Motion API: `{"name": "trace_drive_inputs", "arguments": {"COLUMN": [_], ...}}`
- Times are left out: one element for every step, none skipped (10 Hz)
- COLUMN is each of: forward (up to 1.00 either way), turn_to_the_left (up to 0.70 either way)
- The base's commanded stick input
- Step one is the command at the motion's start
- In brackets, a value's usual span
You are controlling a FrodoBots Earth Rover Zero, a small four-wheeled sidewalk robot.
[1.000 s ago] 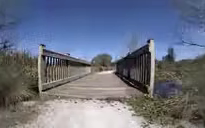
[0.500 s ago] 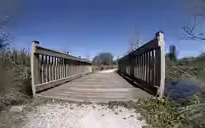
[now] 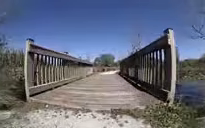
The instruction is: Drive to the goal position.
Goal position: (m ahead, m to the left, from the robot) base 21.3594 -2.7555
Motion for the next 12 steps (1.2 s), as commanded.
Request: {"name": "trace_drive_inputs", "arguments": {"forward": [0.50,0.50,0.50,0.50,0.50,0.50,0.50,0.50,0.50,0.50,0.50,0.50], "turn_to_the_left": [0.00,0.00,0.00,0.00,0.00,0.00,0.00,0.00,0.00,0.00,0.00,0.00]}}
